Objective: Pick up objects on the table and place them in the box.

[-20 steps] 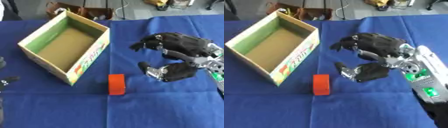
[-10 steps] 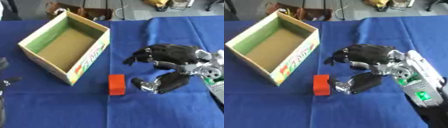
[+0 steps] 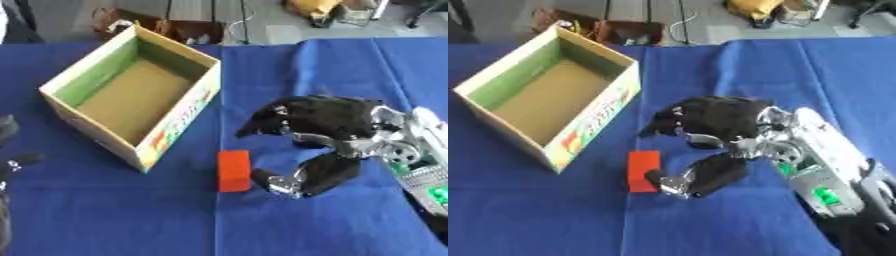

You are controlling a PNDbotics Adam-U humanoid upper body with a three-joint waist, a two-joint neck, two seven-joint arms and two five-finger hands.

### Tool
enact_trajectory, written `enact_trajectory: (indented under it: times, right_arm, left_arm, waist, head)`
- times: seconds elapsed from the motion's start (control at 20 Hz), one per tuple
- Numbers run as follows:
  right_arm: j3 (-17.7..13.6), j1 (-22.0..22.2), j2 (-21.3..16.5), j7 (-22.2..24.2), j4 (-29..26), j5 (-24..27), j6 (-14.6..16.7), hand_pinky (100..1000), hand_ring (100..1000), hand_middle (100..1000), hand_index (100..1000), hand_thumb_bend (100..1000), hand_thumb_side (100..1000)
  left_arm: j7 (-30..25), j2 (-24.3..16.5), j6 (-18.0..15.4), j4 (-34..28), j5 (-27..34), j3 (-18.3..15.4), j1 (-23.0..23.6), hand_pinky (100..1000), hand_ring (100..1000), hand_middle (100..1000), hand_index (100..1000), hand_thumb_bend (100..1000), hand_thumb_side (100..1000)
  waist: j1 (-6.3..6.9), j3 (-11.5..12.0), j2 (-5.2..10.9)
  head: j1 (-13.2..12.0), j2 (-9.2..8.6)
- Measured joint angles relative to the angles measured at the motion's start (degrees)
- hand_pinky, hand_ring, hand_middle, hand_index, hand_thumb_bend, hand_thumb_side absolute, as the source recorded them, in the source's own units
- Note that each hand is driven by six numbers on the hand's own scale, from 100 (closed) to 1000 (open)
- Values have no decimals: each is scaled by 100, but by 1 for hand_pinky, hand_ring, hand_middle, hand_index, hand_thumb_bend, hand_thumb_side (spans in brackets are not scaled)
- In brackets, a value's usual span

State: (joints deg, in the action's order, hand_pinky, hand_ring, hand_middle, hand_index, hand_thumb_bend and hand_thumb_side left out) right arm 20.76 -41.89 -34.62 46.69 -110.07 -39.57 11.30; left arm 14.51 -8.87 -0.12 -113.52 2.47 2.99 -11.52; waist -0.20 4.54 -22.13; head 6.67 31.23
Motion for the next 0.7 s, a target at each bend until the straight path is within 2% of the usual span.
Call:
enact_trajectory:
  times: [0.35, 0.45, 0.6, 0.7]
  right_arm:
    - [155, -252, -59, 362, 245, 317, -11, 919, 908, 854, 1000, 241, 1000]
    - [170, -254, -58, 369, 294, 342, -42, 910, 900, 840, 1000, 159, 1000]
    - [222, -266, -57, 282, 371, 353, -135, 902, 887, 830, 1000, 100, 1000]
    - [247, -303, -57, 183, 418, 336, -210, 898, 886, 832, 1000, 100, 1000]
  left_arm:
    - [1, -24, 2, 0, 0, 1, 44, 612, 909, 808, 705, 100, 991]
    - [2, -25, 3, 0, 0, 1, 46, 612, 909, 809, 705, 100, 988]
    - [2, -26, 3, 0, 0, 1, 48, 612, 908, 808, 705, 100, 989]
    - [2, -26, 3, 0, 0, 1, 49, 612, 909, 809, 706, 100, 991]
  waist:
    - [-29, -34, 15]
    - [-30, -48, 15]
    - [-43, -59, 15]
    - [-42, -58, 15]
  head:
    - [-36, 19]
    - [-49, 19]
    - [-50, 20]
    - [-49, 21]
